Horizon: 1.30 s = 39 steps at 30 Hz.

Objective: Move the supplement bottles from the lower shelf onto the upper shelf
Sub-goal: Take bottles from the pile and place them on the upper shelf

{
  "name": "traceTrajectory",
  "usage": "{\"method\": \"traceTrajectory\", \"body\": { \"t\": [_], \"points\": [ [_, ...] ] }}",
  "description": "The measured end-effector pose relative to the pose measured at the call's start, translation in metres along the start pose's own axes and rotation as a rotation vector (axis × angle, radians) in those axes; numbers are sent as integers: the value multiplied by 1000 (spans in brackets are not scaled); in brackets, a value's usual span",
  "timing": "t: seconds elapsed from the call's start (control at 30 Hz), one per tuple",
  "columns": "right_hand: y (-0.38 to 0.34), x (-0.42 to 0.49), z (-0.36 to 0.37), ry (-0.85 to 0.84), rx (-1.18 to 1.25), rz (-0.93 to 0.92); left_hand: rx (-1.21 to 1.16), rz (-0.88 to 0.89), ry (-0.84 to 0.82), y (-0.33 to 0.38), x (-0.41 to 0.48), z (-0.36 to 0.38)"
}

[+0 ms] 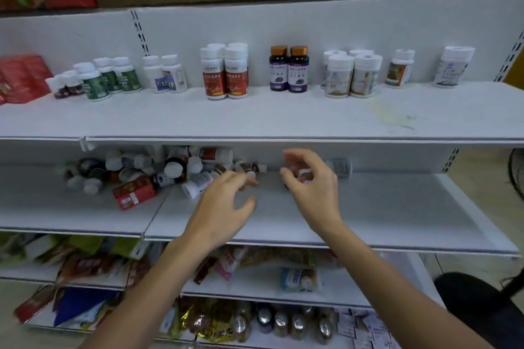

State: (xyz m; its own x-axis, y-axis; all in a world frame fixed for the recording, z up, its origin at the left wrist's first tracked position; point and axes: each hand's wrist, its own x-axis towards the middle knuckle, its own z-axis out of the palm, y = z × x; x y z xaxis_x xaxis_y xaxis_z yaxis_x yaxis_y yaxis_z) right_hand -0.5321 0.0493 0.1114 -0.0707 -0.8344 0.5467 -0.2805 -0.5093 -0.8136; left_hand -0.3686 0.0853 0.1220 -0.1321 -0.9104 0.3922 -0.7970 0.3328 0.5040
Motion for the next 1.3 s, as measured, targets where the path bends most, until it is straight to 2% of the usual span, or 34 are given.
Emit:
{"method": "traceTrajectory", "body": {
  "t": [0.27,0.47,0.63,0.73,0.83,0.93,1.03,1.1,1.2,1.3],
  "points": [
    [82,-19,-31,8,-162,289,-35,-35,-109,-25,5,42],
    [164,0,-58,72,-290,383,-102,-115,-88,-49,47,101],
    [234,40,-72,16,-462,319,-69,-106,-160,-57,100,178],
    [265,64,-80,23,-528,249,-84,-89,-52,-58,134,213],
    [289,87,-82,-60,-604,156,0,-128,24,-62,163,240],
    [304,108,-74,-258,-714,118,56,-227,-85,-71,180,263],
    [313,124,-66,-460,-930,173,87,-332,-204,-78,183,269],
    [311,131,-61,-460,-1054,194,141,-409,-252,-79,180,264],
    [306,131,-53,-377,-1181,131,237,-520,-423,-74,167,253],
    [303,115,-61,-356,-1083,104,129,-600,-442,-70,142,239]
  ]
}}
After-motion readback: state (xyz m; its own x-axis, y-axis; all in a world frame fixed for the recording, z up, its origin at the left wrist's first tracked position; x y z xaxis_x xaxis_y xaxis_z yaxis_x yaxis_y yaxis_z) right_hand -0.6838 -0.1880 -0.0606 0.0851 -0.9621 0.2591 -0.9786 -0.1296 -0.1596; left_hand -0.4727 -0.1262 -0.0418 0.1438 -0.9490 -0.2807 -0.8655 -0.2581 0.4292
